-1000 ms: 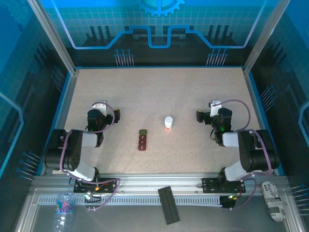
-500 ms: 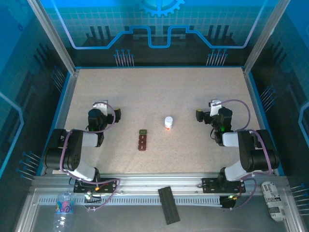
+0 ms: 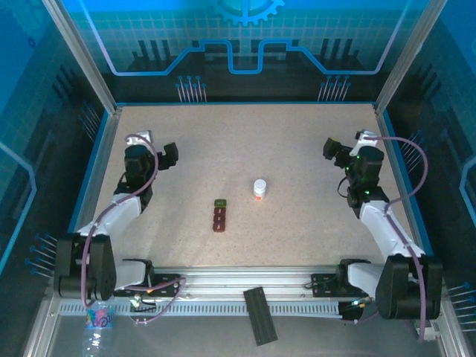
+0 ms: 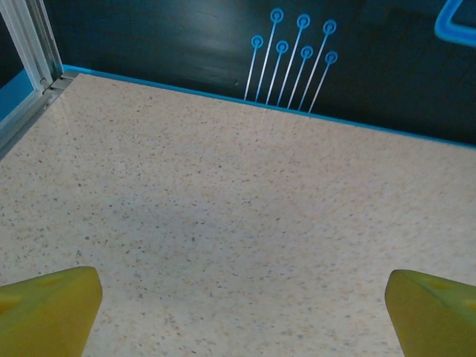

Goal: Sort the pills into containers

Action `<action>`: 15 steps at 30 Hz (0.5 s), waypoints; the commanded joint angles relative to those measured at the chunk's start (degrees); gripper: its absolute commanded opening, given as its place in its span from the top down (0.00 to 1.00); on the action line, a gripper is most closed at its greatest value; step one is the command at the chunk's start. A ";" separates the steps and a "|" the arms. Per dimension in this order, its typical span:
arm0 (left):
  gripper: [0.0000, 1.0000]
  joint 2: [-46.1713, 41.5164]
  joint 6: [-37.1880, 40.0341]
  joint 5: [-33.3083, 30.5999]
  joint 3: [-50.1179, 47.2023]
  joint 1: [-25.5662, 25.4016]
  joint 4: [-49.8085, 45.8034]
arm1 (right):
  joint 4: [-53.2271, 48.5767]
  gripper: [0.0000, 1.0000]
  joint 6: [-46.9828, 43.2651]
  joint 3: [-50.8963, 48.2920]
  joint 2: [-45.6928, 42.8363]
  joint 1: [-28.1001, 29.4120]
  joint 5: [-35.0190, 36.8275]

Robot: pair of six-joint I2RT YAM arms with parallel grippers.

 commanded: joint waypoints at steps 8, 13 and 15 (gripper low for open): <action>0.01 -17.50 -16.13 7.02 1.39 -1.12 -19.22 | -26.01 0.00 2.99 9.03 -2.96 10.44 -12.86; 0.01 -25.11 -20.89 10.25 -2.11 -2.66 -23.91 | -37.67 0.01 1.32 10.74 -1.97 27.22 -6.25; 0.01 -26.89 -22.80 11.06 -3.23 -3.13 -26.10 | -40.18 0.02 2.79 10.32 -1.29 33.17 -5.95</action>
